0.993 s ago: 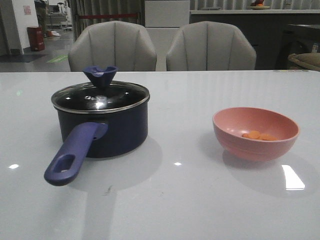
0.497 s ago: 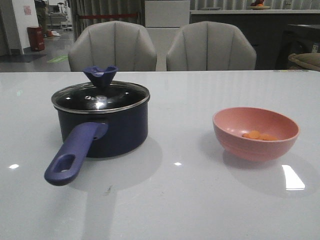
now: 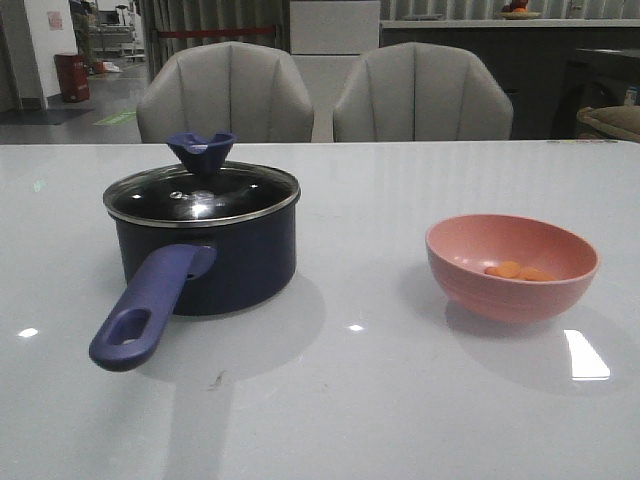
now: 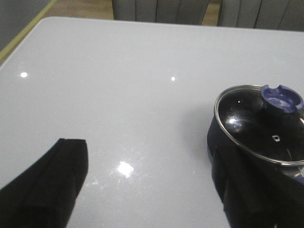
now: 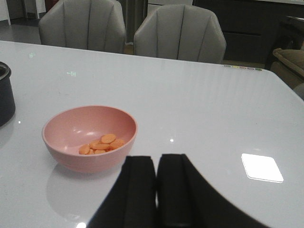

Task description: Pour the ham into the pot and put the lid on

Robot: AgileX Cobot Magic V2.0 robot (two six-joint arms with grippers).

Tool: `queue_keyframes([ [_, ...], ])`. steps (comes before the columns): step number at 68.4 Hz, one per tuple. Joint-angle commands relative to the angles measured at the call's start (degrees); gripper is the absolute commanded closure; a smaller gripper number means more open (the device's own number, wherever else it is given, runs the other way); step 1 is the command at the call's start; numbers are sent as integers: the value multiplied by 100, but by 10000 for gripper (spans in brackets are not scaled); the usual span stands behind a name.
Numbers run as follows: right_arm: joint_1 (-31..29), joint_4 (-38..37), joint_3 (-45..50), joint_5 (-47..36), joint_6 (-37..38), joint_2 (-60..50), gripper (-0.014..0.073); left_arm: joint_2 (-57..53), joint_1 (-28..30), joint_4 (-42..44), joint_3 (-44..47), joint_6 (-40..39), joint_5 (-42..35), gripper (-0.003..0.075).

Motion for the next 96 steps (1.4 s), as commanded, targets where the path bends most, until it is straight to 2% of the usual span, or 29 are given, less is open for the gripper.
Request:
queue_keyframes([
  [1,-18,-47,-25,-439,0,-118,424,855,-46,-5,-1016,-29,232,126],
  [8,-18,-47,-25,-439,0,-118,424,1768,-60,-107,-1832,-29,900,126],
  [15,-18,-47,-25,-439,0,-118,424,2445,-191,-145,-2479,-29,1222,127],
  [36,-18,-47,-25,-439,0,-118,424,4525,-1553,-80,-4266,-29,1833,125],
  [44,-18,-47,-25,-439,0,-118,424,5202,-1976,-80,-4938,-66,1906,90],
  [51,-18,-47,-25,-439,0,-118,424,5679,-2184,111,-5493,-360,2069,54],
  [65,-18,-47,-25,-439,0,-118,424,6601,-2459,617,-6514,-966,2798,53],
  [78,-18,-47,-25,-439,0,-118,424,7153,-2603,809,-7032,-1376,3243,62],
  [96,-18,-47,-25,-440,0,-123,424,7411,-2603,822,-7064,-1694,3246,62],
])
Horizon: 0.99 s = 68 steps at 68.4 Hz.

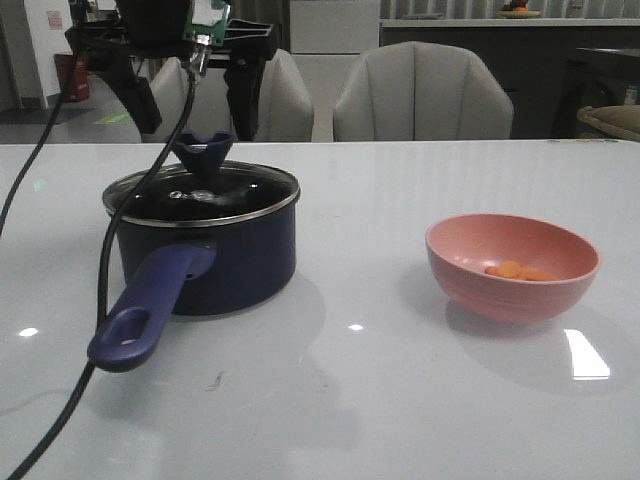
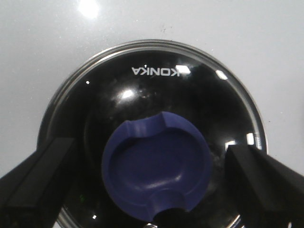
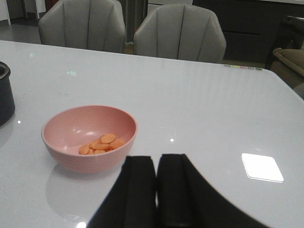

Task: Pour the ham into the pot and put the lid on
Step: 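Lower the left gripper onto the purple lid knob and grasp it, then lift the glass lid off the pot with the left gripper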

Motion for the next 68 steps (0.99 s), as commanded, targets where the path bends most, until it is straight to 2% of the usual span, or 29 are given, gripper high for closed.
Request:
queue_keyframes([
  [1,-18,-47,-25,-440,0,-123,424,-234,-30,65,-208,-163,-168,62],
  [17,-18,-47,-25,-440,0,-123,424,-70,-18,19,-208,-249,-93,85],
  [24,-18,-47,-25,-440,0,-123,424,15,-18,19,-208,-249,-39,168],
  [35,-18,-47,-25,-440,0,-123,424,27,-18,11,-245,-249,-151,348],
  [41,-18,-47,-25,-440,0,-123,424,27,-18,11,-334,-249,-165,405],
  [68,-18,-47,-25,-440,0,-123,424,-133,-18,114,-890,-236,299,421],
])
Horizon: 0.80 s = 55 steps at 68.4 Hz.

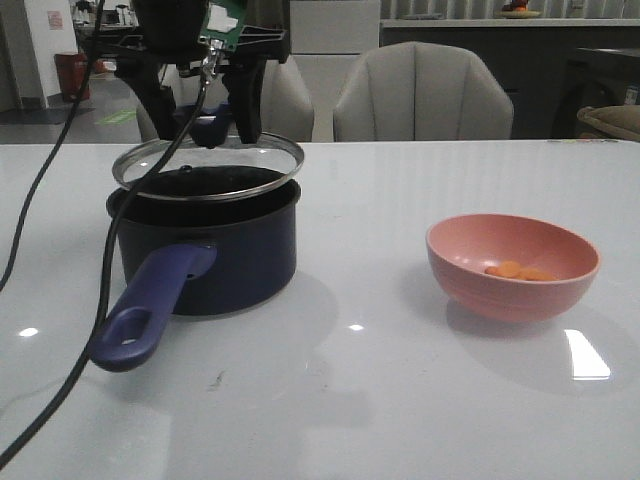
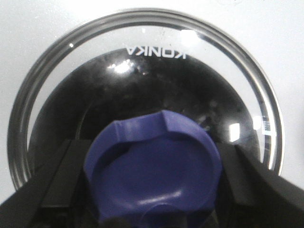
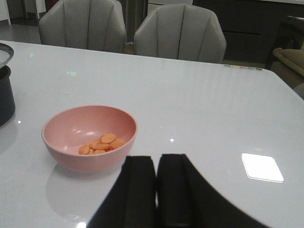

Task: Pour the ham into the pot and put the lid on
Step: 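Lift the glass lid off the pot with the left gripper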

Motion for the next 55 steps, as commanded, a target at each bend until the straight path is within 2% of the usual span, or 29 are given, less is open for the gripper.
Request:
queue_keyframes([
  [1,-18,-47,-25,-440,0,-123,424,-532,-8,224,-244,-27,-32,421],
  [4,-18,-47,-25,-440,0,-123,424,-589,-8,355,-244,19,73,421],
  [10,-18,-47,-25,-440,0,-123,424,-697,-8,456,-223,586,328,421],
  [17,-18,-47,-25,-440,0,-123,424,-857,52,832,-209,615,573,421],
  [28,-18,-47,-25,-440,0,-123,424,-1224,477,659,-3,854,502,421],
  [44,-18,-47,-25,-440,0,-123,424,-1873,1868,-143,961,1553,130,421],
  [55,-18,-47,-25,-440,0,-123,424,-2093,2816,-722,1990,2153,-465,421],
])
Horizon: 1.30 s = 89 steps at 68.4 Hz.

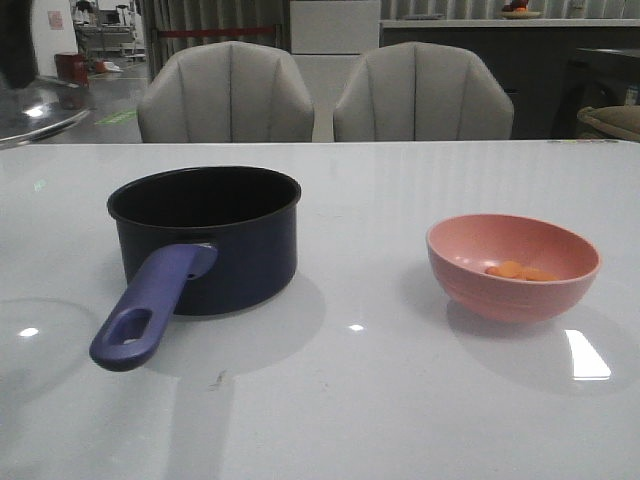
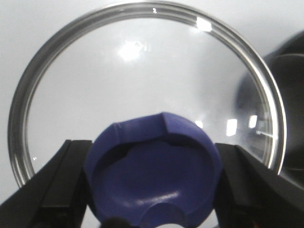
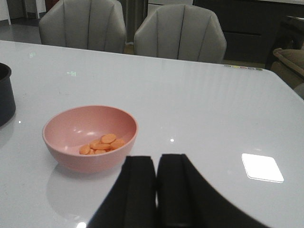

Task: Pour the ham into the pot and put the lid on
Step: 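Lift the glass lid off the pot with the left gripper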

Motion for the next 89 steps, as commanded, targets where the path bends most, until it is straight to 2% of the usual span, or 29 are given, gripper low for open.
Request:
queue_keyframes([
  [1,-18,-47,-25,-440,0,-123,424,-409,479,-428,422,369,-633,421],
  [8,-18,-47,-25,-440,0,-123,424,-391,725,-641,1143,594,-1191,421],
  [22,-18,-47,-25,-440,0,-123,424,-203,736,-703,2209,594,-2310,421],
  [46,-18,-47,-25,-440,0,-123,424,409,725,-713,2385,594,-2448,412],
  [50,-18,-47,-25,-440,0,-123,424,423,713,-713,2385,594,-2448,384],
  [61,-18,-47,-25,-440,0,-123,424,423,713,-713,2385,594,-2432,167],
  [65,-18,-47,-25,-440,0,-123,424,423,713,-713,2385,594,-2432,115],
  [76,-18,-47,-25,-440,0,-123,424,373,713,-747,2257,594,-2238,122],
  [89,-18,-47,-25,-440,0,-123,424,-334,713,-750,2230,594,-2222,139],
])
